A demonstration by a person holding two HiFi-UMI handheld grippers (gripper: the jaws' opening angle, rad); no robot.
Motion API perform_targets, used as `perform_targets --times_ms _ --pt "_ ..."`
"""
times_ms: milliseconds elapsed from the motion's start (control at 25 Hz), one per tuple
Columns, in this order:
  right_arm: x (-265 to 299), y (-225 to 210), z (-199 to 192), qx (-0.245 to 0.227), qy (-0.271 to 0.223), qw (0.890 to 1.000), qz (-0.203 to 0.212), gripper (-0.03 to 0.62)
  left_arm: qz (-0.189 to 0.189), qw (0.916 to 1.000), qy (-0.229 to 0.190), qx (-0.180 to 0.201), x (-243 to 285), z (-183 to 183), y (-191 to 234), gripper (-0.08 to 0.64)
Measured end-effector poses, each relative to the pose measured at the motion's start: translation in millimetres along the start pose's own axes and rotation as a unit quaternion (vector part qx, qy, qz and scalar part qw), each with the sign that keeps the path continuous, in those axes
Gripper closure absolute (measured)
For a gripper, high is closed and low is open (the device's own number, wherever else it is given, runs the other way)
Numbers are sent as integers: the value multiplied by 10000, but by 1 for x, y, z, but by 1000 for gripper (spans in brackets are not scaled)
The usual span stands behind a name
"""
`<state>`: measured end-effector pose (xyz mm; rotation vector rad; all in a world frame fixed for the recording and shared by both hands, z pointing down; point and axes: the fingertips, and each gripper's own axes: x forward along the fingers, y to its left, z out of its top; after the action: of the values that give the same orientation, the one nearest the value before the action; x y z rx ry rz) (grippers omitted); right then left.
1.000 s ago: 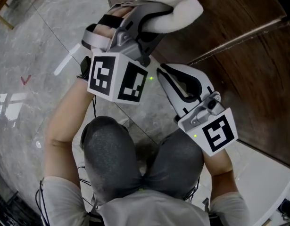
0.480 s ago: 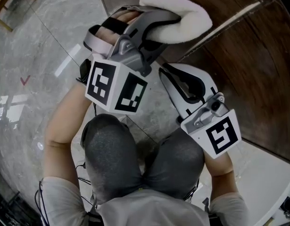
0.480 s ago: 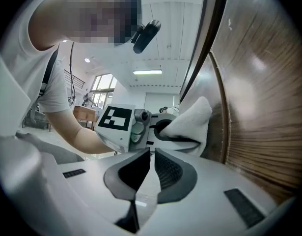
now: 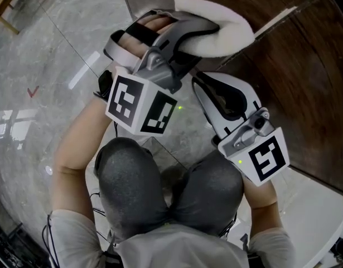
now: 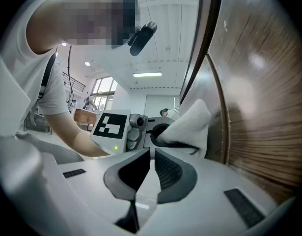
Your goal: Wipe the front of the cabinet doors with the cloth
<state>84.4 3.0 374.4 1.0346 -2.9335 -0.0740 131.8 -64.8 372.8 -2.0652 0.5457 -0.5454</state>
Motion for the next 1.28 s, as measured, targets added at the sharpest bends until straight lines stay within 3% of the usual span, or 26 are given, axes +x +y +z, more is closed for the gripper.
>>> perform_targets --times_ms 600,720,1280 --pt "49 9 -23 96 298 9994 175 540 247 9873 1441 -625 -35 -167 0 502" --pt "57 -2 -32 62 465 9989 95 540 367 9833 1556 -873 -30 -200 0 502" --pt "65 -14 -53 -23 817 9963 -272 540 547 9704 2056 -1147 -23 -292 0 502"
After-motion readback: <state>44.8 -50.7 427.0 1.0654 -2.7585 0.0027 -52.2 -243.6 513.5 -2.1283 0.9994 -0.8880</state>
